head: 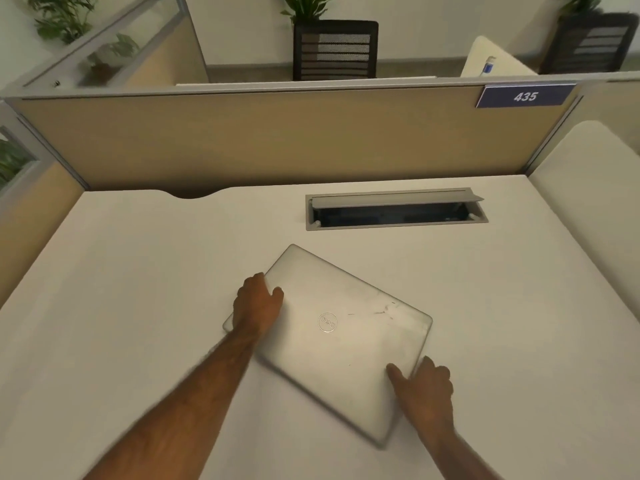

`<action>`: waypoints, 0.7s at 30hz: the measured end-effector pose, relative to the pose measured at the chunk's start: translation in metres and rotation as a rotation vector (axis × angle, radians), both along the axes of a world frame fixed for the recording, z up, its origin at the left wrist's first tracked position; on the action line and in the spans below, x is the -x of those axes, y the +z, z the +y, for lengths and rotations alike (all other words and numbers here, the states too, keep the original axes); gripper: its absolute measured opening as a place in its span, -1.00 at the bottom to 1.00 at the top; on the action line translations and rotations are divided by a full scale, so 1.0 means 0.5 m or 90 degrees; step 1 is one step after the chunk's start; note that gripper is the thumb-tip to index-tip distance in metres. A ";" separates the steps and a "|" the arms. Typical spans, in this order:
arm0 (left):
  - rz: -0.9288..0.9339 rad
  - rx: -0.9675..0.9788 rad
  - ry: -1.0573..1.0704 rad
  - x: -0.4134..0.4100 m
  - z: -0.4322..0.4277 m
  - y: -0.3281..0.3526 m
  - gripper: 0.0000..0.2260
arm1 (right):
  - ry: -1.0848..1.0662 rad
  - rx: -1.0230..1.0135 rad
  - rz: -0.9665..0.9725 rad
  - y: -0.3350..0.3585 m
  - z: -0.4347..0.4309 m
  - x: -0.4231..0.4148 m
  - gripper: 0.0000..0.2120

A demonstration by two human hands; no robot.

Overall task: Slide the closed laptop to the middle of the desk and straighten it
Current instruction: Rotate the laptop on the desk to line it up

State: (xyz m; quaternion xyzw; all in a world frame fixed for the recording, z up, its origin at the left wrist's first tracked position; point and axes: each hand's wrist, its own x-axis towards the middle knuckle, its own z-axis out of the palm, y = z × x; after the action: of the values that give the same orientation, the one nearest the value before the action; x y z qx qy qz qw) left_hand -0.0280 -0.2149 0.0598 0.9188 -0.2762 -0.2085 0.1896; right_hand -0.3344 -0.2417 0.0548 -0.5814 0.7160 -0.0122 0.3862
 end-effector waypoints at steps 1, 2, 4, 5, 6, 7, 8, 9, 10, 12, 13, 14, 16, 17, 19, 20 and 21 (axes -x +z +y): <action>0.000 -0.004 0.005 -0.003 -0.003 -0.003 -0.53 | -0.001 -0.004 -0.003 0.004 0.000 -0.005 -0.44; -0.003 -0.007 0.010 -0.005 -0.005 -0.006 -0.54 | -0.006 -0.005 -0.009 0.006 -0.001 -0.011 -0.43; -0.014 -0.008 0.015 -0.004 -0.007 -0.010 -0.56 | -0.029 -0.002 -0.031 0.009 -0.002 -0.022 -0.39; -0.019 -0.007 0.014 -0.004 -0.007 -0.011 -0.57 | -0.045 -0.002 -0.045 0.010 -0.002 -0.027 -0.37; -0.025 -0.006 0.014 -0.003 -0.007 -0.013 -0.58 | -0.063 -0.007 -0.059 0.011 -0.002 -0.033 -0.35; -0.031 -0.006 0.013 -0.005 -0.007 -0.015 -0.59 | -0.083 -0.012 -0.072 0.012 -0.003 -0.038 -0.34; -0.035 -0.005 0.015 -0.008 -0.009 -0.018 -0.60 | -0.106 -0.018 -0.086 0.012 -0.003 -0.041 -0.33; -0.033 -0.004 0.021 -0.012 -0.011 -0.020 -0.61 | -0.131 -0.024 -0.102 0.012 -0.005 -0.043 -0.32; -0.025 -0.003 0.028 -0.018 -0.014 -0.021 -0.61 | -0.158 -0.030 -0.117 0.011 -0.007 -0.045 -0.31; -0.005 -0.006 0.035 -0.032 -0.020 -0.024 -0.61 | -0.202 -0.035 -0.141 0.008 -0.012 -0.044 -0.32; 0.002 -0.009 0.032 -0.038 -0.023 -0.025 -0.60 | -0.213 -0.032 -0.150 0.007 -0.013 -0.042 -0.33; 0.008 -0.011 0.026 -0.045 -0.024 -0.027 -0.59 | -0.217 -0.028 -0.156 0.005 -0.015 -0.041 -0.33; 0.021 -0.005 0.018 -0.057 -0.024 -0.031 -0.59 | -0.216 -0.017 -0.161 0.002 -0.015 -0.040 -0.31; 0.026 -0.001 0.016 -0.062 -0.023 -0.034 -0.59 | -0.213 -0.012 -0.160 0.001 -0.015 -0.039 -0.31; 0.038 0.007 0.015 -0.067 -0.020 -0.038 -0.61 | -0.206 -0.007 -0.159 -0.003 -0.016 -0.036 -0.30; 0.045 0.012 0.019 -0.068 -0.019 -0.038 -0.62 | -0.203 -0.004 -0.160 -0.004 -0.017 -0.034 -0.31; 0.052 0.018 0.025 -0.066 -0.017 -0.039 -0.63 | -0.202 -0.001 -0.162 -0.006 -0.019 -0.031 -0.31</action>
State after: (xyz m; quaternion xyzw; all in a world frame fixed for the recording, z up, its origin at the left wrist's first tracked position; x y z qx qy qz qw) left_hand 0.0051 -0.2232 0.0405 0.9121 -0.2529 -0.2381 0.2179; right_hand -0.3189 -0.2509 0.0517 -0.4550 0.7440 -0.1459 0.4671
